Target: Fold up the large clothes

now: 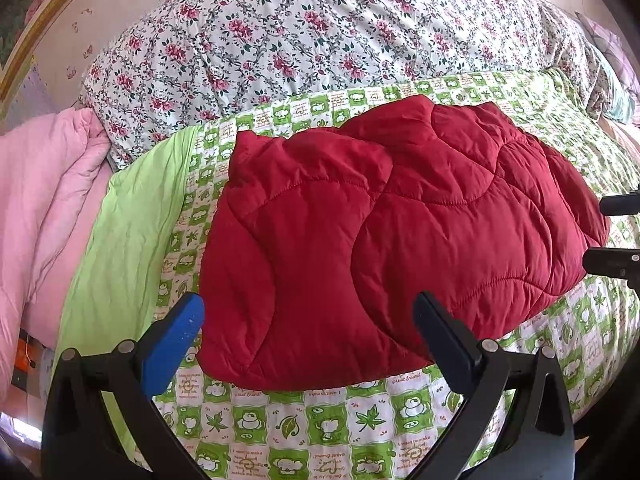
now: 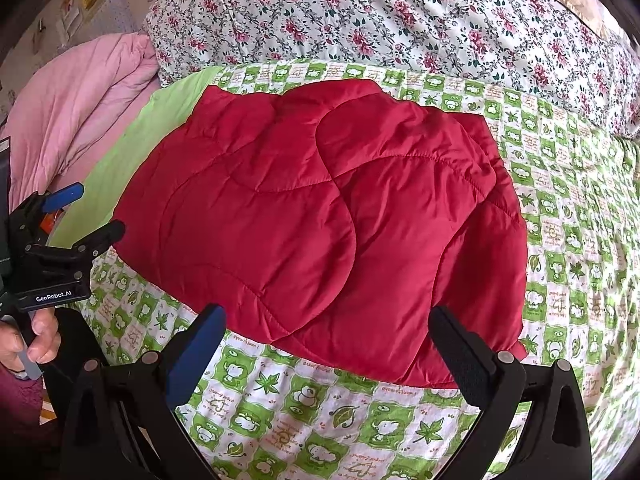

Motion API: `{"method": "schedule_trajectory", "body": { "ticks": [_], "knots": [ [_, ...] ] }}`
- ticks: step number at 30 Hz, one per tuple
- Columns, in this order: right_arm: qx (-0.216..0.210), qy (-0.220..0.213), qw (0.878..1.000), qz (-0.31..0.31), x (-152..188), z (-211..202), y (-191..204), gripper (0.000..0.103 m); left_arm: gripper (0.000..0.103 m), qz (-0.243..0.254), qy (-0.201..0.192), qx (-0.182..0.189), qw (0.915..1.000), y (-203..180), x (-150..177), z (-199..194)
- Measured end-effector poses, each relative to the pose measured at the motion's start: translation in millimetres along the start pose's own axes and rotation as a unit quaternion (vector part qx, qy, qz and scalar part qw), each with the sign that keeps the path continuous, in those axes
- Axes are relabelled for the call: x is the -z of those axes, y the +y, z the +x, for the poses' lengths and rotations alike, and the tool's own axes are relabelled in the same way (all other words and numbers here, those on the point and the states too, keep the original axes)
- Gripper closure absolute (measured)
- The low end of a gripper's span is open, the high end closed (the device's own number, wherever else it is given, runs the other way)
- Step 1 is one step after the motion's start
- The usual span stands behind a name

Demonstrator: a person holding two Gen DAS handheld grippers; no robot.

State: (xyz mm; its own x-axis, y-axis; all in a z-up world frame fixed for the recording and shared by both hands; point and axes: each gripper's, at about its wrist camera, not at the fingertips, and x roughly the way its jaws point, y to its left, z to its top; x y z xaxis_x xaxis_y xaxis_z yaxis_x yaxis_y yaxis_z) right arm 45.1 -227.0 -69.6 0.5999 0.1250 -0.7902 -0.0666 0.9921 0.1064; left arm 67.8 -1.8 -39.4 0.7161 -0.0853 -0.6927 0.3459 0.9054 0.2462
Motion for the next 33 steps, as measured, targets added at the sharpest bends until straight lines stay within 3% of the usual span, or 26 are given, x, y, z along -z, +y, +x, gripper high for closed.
{"method": "schedule_trajectory", "body": {
  "ticks": [33],
  "knots": [
    [0.001,0.001,1.000,0.005,-1.2,3.9,-2.6,0.001,0.000,0.000,-0.006,-0.003,1.0000,-1.5,-5.5,-0.6]
  ]
}}
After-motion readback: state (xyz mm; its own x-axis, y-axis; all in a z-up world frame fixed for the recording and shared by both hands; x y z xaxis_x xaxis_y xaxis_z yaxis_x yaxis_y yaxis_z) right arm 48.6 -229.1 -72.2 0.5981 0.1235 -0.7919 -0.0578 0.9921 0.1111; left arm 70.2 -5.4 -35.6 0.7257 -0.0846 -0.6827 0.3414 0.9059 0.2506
